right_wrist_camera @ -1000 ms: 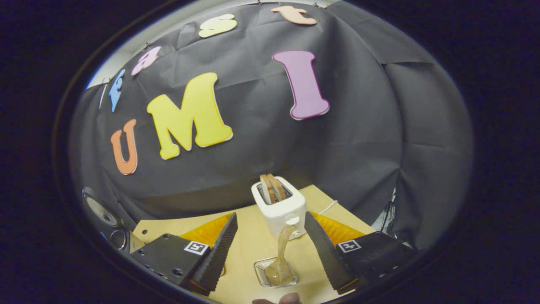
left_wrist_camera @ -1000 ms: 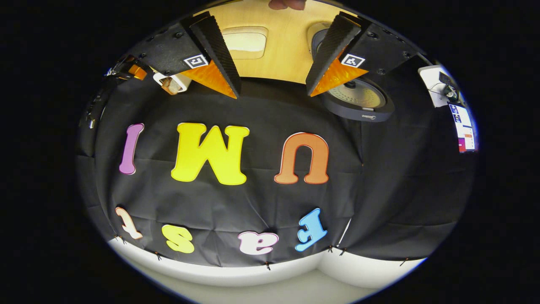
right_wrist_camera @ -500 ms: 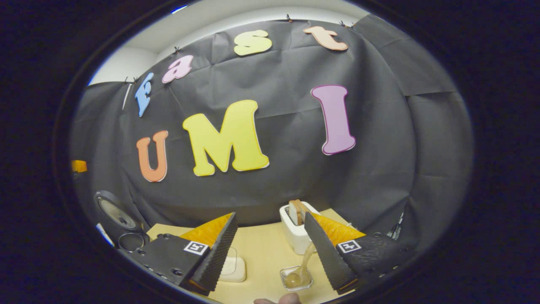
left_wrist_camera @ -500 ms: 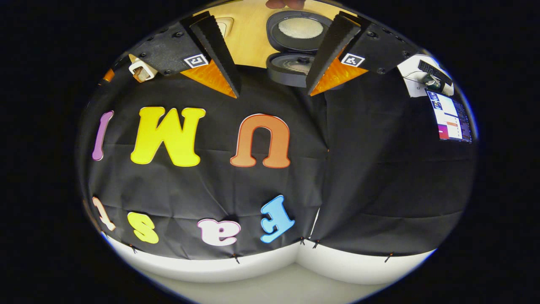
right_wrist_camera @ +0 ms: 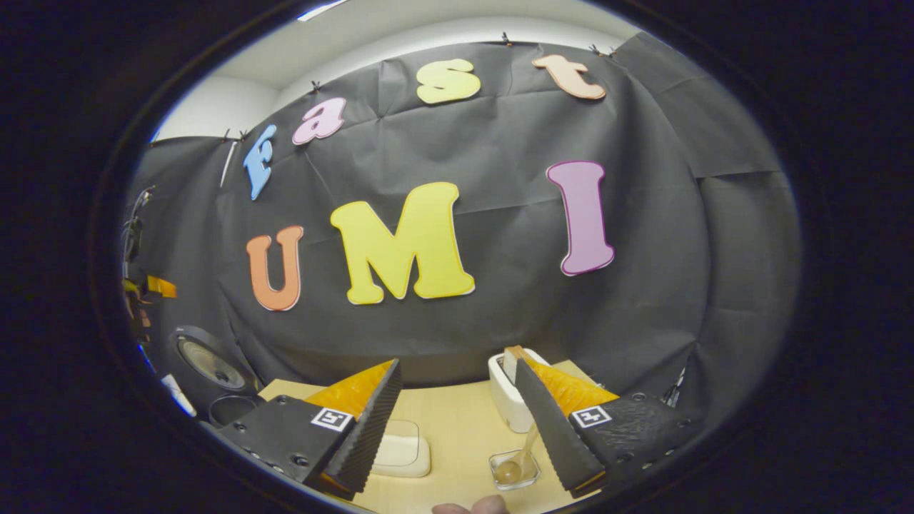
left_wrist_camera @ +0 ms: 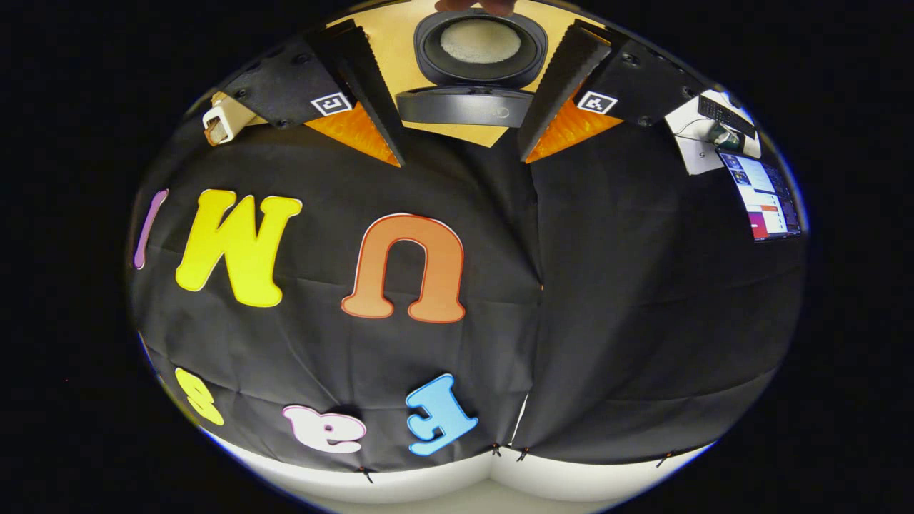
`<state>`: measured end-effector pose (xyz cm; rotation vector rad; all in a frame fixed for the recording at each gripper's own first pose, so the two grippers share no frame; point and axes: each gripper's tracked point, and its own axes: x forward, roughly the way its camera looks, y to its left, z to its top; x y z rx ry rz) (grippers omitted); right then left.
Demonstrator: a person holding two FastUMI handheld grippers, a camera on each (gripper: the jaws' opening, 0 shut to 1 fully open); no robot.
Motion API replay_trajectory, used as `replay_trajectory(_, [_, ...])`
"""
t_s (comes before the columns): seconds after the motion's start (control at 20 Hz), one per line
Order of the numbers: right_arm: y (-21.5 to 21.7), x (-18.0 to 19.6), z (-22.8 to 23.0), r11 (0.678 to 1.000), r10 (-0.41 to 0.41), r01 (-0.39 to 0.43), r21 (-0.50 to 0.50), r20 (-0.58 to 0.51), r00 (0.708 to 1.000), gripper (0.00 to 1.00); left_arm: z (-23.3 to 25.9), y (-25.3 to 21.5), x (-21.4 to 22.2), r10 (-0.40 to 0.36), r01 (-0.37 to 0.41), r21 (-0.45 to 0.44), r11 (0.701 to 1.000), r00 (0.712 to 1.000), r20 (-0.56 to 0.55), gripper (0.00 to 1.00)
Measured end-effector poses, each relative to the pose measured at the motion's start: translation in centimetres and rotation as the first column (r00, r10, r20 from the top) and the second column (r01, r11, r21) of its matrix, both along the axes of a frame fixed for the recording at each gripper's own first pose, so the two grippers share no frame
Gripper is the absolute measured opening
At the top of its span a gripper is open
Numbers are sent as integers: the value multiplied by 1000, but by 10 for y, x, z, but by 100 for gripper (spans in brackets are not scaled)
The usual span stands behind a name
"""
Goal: Close the left gripper, press the button to open the rice cooker; take a wooden spoon from the chopstick holder with the right hand, scoop a spoonful of rice and pour it into the rice cooker, then put the wooden spoon back into the chopstick holder.
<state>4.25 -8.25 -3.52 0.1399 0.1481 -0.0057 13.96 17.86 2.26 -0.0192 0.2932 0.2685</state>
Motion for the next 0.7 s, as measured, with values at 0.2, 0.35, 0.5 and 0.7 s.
replay_trajectory(0.2, [-6, -5, 2, 1000, -27, 27, -9, 0, 1000, 95, -27, 17, 20, -7, 6, -3, 1000, 996, -91, 98])
replay_trajectory(0.35, [-10, -6, -1, 999, -40, 40, -12, -12, 999, 91, -49, 21, 30, -21, 20, -11, 1000, 987, -158, 98])
replay_trajectory(0.5, [-11, -7, -2, 999, -46, 45, -20, -16, 999, 99, -62, 18, 35, -32, 26, -30, 999, 978, -205, 97])
replay_trajectory(0.7, [-11, -10, 0, 998, -48, 47, -29, -12, 999, 95, -67, 22, 39, -33, 27, -28, 999, 976, -214, 97])
